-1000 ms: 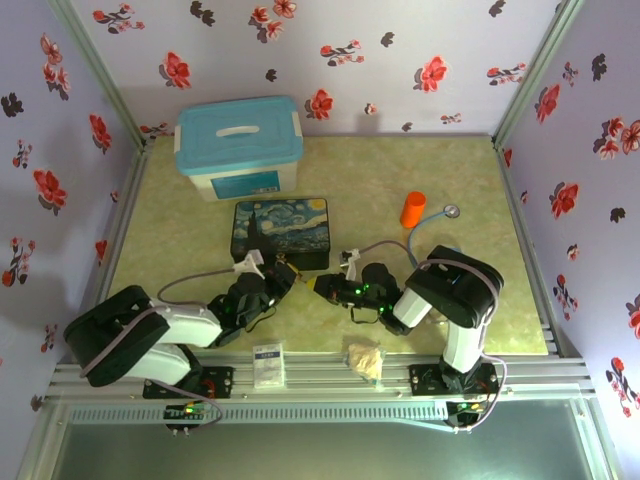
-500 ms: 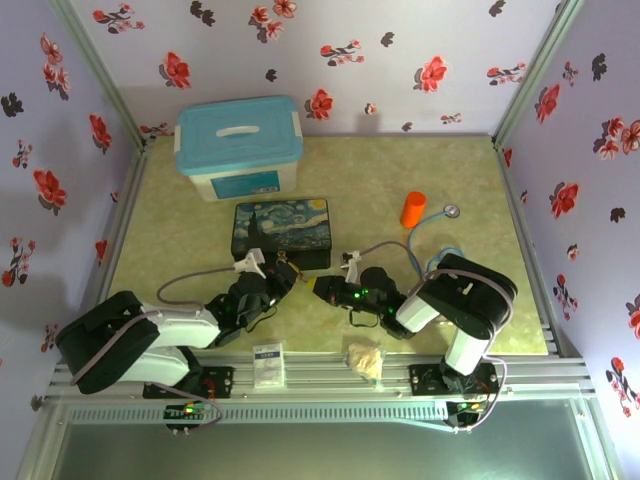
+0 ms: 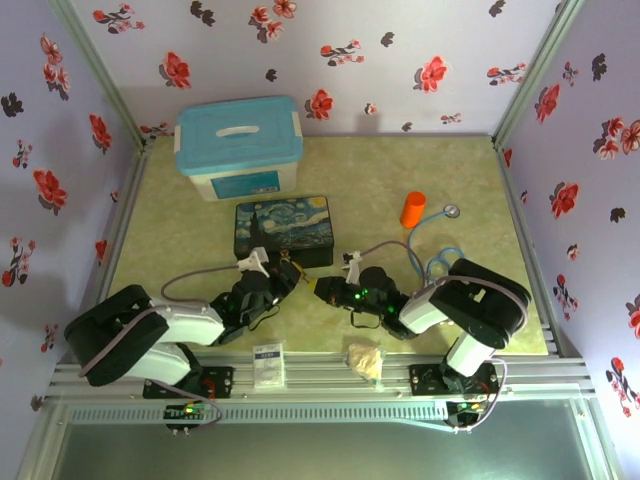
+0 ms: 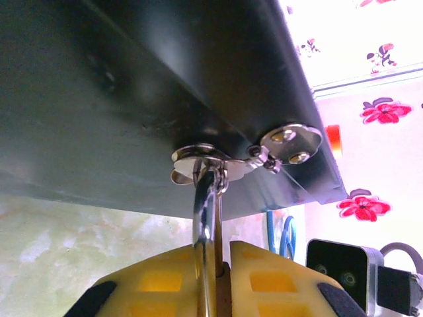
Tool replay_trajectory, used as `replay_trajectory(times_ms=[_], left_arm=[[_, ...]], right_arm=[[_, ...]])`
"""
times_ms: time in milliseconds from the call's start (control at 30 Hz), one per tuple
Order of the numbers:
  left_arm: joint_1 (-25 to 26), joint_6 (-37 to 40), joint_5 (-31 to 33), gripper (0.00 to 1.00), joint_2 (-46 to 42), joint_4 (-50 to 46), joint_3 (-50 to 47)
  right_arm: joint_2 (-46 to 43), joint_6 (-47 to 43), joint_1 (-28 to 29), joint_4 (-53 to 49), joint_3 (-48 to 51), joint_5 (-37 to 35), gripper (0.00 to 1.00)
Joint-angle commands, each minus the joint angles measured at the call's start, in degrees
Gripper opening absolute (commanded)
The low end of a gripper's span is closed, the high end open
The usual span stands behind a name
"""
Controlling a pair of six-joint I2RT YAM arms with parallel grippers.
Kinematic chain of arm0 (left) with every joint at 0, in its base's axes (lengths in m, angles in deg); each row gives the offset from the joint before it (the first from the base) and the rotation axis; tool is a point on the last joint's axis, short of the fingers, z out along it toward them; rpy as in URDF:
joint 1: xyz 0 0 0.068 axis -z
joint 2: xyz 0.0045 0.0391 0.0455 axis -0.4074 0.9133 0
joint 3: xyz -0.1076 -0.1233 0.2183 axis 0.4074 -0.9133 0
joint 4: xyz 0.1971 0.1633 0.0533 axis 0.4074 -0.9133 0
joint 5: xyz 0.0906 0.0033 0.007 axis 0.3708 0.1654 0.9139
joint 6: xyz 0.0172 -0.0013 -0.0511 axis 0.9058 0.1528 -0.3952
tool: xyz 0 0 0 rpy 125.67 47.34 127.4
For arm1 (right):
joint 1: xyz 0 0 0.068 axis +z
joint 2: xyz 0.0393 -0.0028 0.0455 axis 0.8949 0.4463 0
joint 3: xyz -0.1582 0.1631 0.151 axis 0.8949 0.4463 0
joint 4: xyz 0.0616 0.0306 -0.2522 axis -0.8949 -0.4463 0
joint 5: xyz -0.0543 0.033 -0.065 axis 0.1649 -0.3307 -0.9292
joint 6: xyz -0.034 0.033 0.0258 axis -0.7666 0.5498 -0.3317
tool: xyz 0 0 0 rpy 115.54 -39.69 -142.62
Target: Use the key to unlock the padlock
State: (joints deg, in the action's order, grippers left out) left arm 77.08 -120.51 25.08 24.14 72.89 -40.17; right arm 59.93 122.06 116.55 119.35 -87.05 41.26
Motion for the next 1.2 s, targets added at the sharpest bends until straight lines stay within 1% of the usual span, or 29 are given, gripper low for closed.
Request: replay_trajectory(times_ms=[0, 133, 200, 300, 367, 500, 633, 733, 867, 933, 1033, 1167], left_arm=[[0.8, 0.4, -4.4, 0.00, 1.9, 6.4, 2.5], [0.8, 0.0, -4.5, 0.00, 2.6, 6.8, 2.1], [0.7, -0.4, -4.3, 0.00, 2.7, 6.7, 1.3], [0.7, -0.1, -4.4, 0.00, 2.8, 6.7, 1.0], [0.8, 0.2, -4.8, 0.00, 3.0, 6.7, 1.5], [1.1, -0.9, -5.3, 0.00, 3.6, 8.6, 1.4], [1.4, -1.3, -5.7, 0.00, 2.6, 8.7, 1.4], [1.7, -1.3, -5.7, 0.00, 1.9, 8.5, 1.4], [1.8, -1.5, -5.7, 0.00, 1.6, 9.1, 1.0], [1.8, -1.2, -5.9, 0.00, 1.6, 9.4, 1.2], [1.8, -1.1, -6.1, 0.00, 2.1, 10.0, 1.7], [1.8, -1.5, -6.0, 0.00, 3.2, 11.7, 1.8]], right_arm=[[2.0, 0.3, 1.7, 10.1, -2.5, 1.8, 0.00], [3.7, 1.5, -0.7, 13.9, -1.1, 2.9, 0.00], [1.0, 0.5, -1.5, 10.7, -0.1, 2.8, 0.00], [-4.7, -3.9, -0.4, -0.6, -1.2, 1.9, 0.00], [-6.7, -5.8, 0.1, -4.6, -2.0, 1.8, 0.00], [-7.3, -6.8, -1.3, -6.1, -2.0, 2.6, 0.00], [-8.1, -7.3, -4.0, -6.9, -0.9, 4.0, 0.00], [-9.9, -9.1, -5.3, -11.8, -1.6, 5.0, 0.00], [-12.8, -10.0, -5.9, -17.8, -1.8, 4.0, 0.00], [-13.0, -9.1, -6.5, -18.5, -1.7, 4.1, 0.00], [-11.6, -7.7, -6.6, -16.6, -2.2, 5.6, 0.00], [-7.3, -2.3, -6.4, -5.8, -1.6, 7.4, 0.00]])
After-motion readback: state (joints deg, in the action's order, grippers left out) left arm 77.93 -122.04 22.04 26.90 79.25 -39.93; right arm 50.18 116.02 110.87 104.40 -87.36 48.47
